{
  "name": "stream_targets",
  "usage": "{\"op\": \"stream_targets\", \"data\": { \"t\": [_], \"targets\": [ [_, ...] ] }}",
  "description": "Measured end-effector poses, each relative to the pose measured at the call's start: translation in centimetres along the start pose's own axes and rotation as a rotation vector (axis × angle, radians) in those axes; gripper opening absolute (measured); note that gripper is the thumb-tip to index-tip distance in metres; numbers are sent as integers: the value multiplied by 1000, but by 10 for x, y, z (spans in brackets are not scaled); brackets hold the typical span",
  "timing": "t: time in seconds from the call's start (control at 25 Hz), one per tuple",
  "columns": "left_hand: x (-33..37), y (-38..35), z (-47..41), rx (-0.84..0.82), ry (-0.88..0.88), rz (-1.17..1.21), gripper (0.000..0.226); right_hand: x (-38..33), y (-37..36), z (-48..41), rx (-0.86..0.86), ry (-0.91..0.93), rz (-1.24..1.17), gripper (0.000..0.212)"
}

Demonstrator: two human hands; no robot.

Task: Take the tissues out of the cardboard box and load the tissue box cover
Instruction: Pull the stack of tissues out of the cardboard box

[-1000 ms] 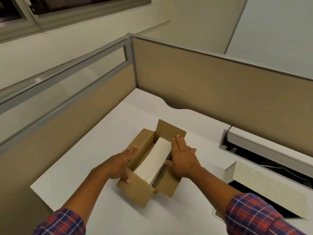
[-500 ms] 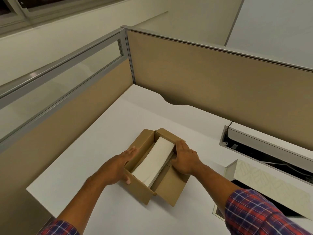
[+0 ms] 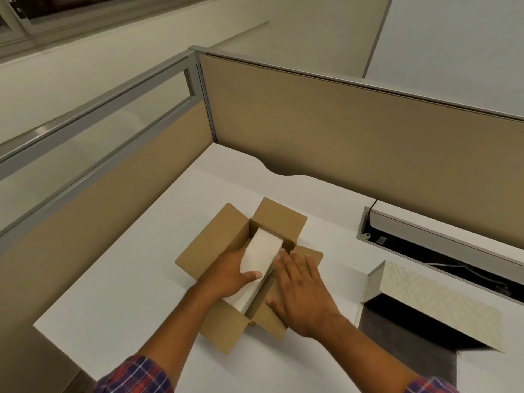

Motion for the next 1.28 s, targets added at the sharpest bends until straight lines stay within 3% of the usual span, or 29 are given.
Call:
{"op": "stream_targets", "data": {
  "t": [0.12,0.24,0.48,0.72,1.0,1.28],
  "targets": [
    [-11,-20,-23,-145,207,59,82,-22,-7,18,-16,18,4,85],
    [-22,-26,-35,-189,313,-4,86,-32,-16,30,-71,13,1,85],
    [-21,-34,-48,-196,344,-114,94,-40,-28,40,-124,59,26,87],
    [-20,-34,-53,-192,370,-75,97,-38,-31,40,-136,66,29,87],
    [-21,-44,-50,-261,360,110,98,-37,-29,40,-173,63,27,87],
    [-23,-45,-42,-238,373,322,80,-38,-28,40,-197,50,14,87]
  ]
}}
Point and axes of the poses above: each hand's wrist, its own z-axis away from the middle knuckle, its own y-axis out of the back of the hand, x = y × z, the point moved 8 cm from there along -z, towards the middle knuckle, and after that the axes turned 11 degrees about y, right-handed, at the moved point
